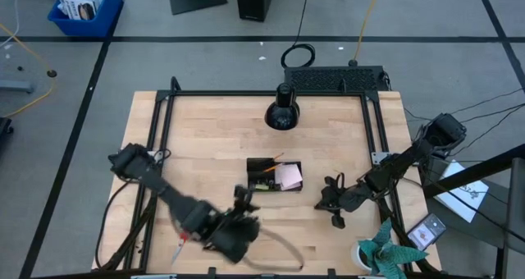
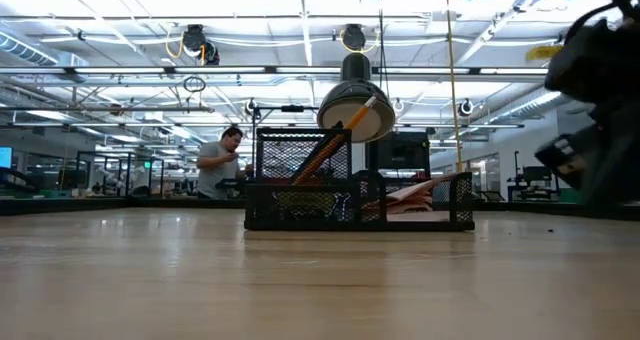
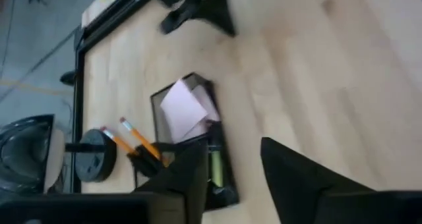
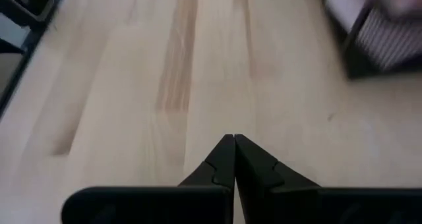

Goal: Pick and place office supplies into organizer
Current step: Put the pink sticky note into the black desk organizer

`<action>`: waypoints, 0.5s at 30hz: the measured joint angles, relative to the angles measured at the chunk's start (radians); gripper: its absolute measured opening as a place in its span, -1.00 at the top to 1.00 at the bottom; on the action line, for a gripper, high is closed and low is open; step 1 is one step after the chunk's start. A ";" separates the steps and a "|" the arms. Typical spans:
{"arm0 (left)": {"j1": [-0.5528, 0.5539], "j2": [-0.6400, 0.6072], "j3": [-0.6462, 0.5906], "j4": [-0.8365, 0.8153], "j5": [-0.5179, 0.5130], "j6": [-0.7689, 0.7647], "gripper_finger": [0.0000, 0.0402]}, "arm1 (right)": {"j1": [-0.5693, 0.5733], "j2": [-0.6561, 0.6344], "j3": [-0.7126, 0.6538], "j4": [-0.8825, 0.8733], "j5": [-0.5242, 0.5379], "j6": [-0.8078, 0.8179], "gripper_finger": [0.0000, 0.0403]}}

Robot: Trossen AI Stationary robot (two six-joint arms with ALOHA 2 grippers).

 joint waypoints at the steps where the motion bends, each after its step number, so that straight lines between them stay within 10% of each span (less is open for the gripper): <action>1: -0.029 -0.008 -0.012 0.001 -0.014 -0.009 0.31 | -0.001 -0.009 0.006 -0.002 0.013 -0.020 1.00; 15: -0.216 -0.112 -0.423 0.298 -0.197 -0.232 0.96 | -0.164 -0.091 0.289 -0.417 0.100 -0.282 1.00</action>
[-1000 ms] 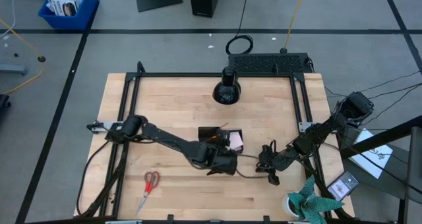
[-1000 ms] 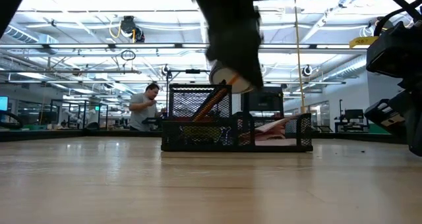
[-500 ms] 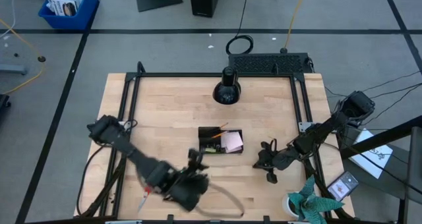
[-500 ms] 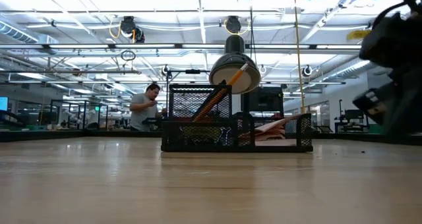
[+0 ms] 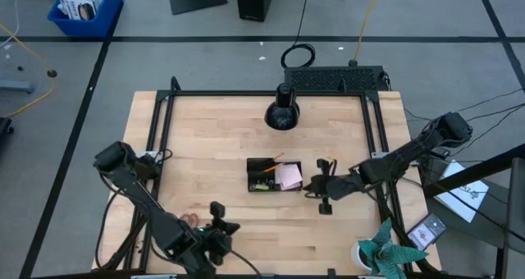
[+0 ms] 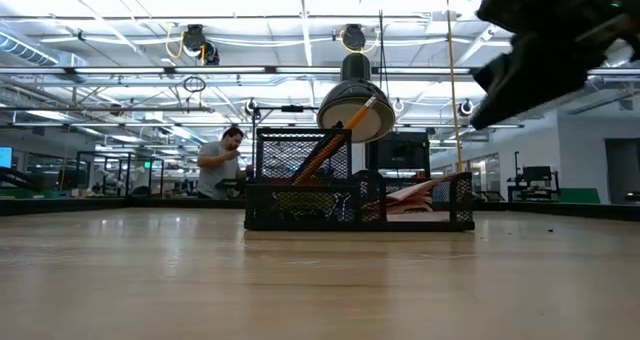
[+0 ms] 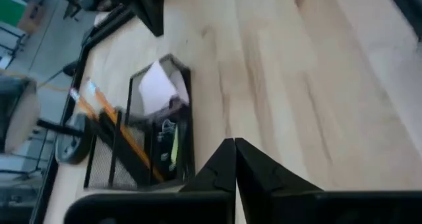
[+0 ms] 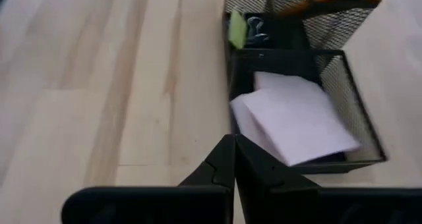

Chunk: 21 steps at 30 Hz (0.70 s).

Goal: Pick and place office supplies into organizer
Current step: Put the pink sticky note into the black desk organizer

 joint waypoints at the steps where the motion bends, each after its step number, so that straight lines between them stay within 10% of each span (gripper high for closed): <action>1: -0.006 -0.019 -0.038 0.026 -0.008 -0.007 0.94 | -0.020 0.003 0.022 -0.032 -0.013 -0.013 1.00; 21: -0.019 -0.162 -0.303 0.269 -0.019 -0.044 0.87 | -0.270 0.186 0.121 -0.022 -0.239 -0.190 1.00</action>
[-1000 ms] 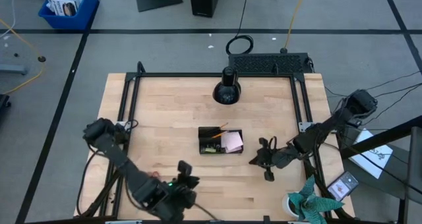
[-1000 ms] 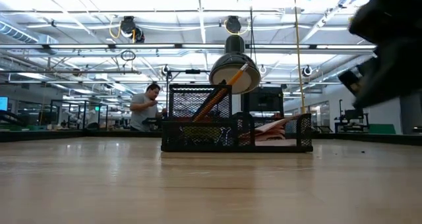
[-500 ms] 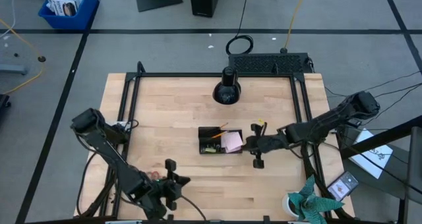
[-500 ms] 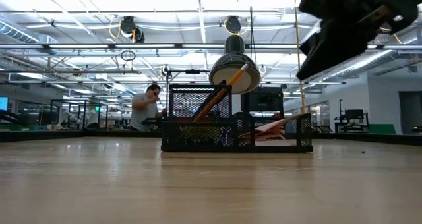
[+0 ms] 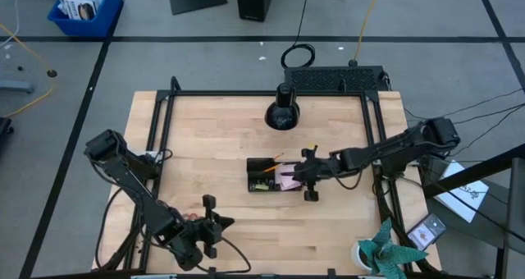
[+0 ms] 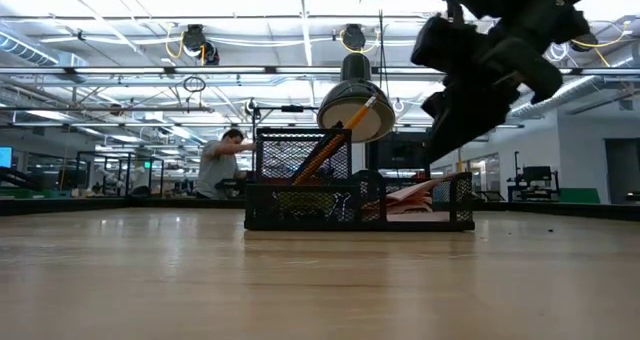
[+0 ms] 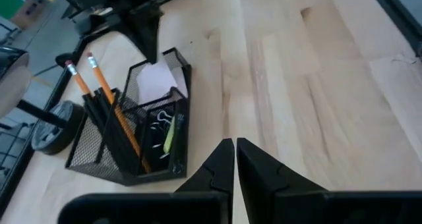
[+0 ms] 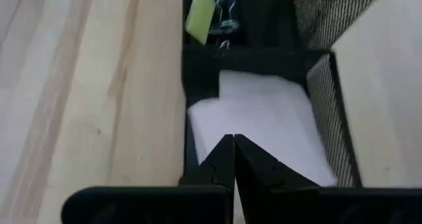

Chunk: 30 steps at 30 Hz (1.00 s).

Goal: Pick and place office supplies into organizer
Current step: Put the pink sticky note into the black desk organizer

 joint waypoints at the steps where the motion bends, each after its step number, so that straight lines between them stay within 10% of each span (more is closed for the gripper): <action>1: 0.001 0.000 0.000 0.002 0.007 0.003 0.87 | -0.006 0.012 0.018 -0.010 -0.002 -0.012 1.00; 30: 0.005 0.001 0.000 0.044 0.056 -0.052 0.87 | -0.129 0.204 0.105 -0.036 -0.147 -0.160 1.00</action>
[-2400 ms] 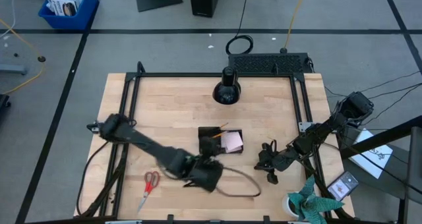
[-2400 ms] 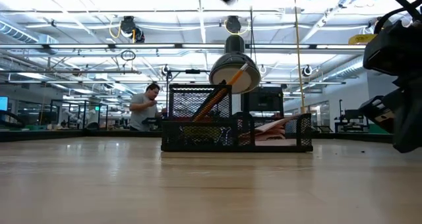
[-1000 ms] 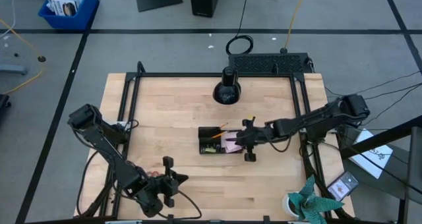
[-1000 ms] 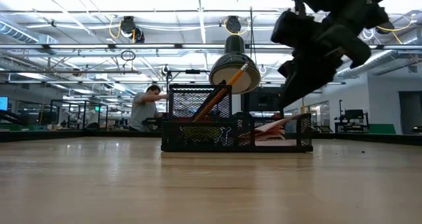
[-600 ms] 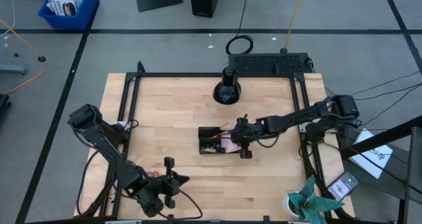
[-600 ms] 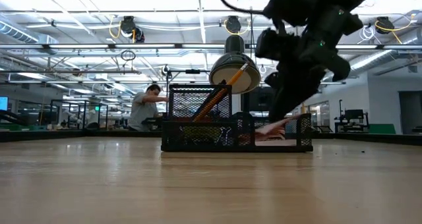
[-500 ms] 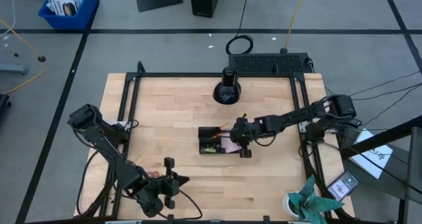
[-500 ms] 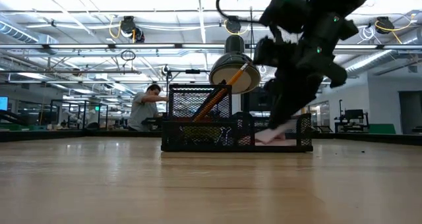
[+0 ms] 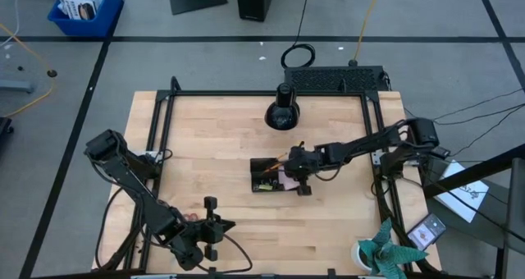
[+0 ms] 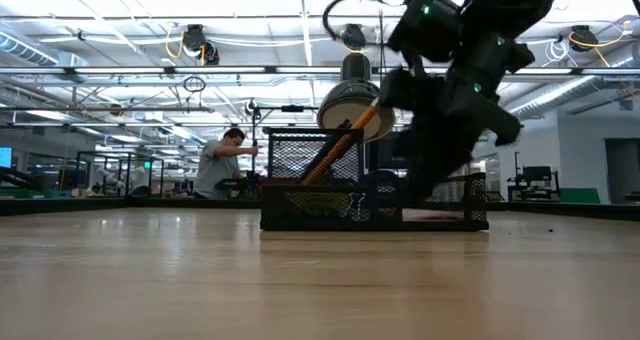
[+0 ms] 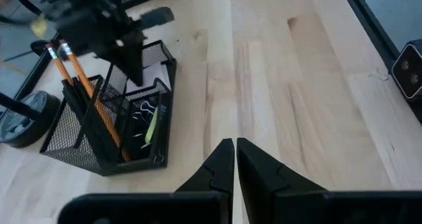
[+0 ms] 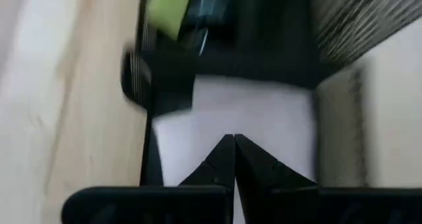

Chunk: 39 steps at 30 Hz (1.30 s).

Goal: Pick and place office supplies into organizer
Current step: Put the pink sticky note into the black desk organizer, then put the red scissor into the black desk organizer

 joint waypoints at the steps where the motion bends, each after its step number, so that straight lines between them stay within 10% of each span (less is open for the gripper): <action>1: 0.000 0.000 0.000 0.001 0.000 -0.002 0.87 | 0.002 -0.017 0.000 0.011 0.006 0.000 1.00; 17: 0.000 -0.116 0.003 -0.155 0.096 -0.464 0.98 | 0.183 -0.401 -0.008 0.011 0.098 -0.022 0.64; 28: -0.072 -0.115 0.074 -0.570 0.199 -0.970 0.99 | 0.344 -0.492 -0.259 0.395 0.095 -0.027 0.96; 39: -0.113 -0.103 0.069 -0.774 0.480 -1.472 1.00 | 0.219 -0.588 -0.403 0.507 -0.077 -0.016 1.00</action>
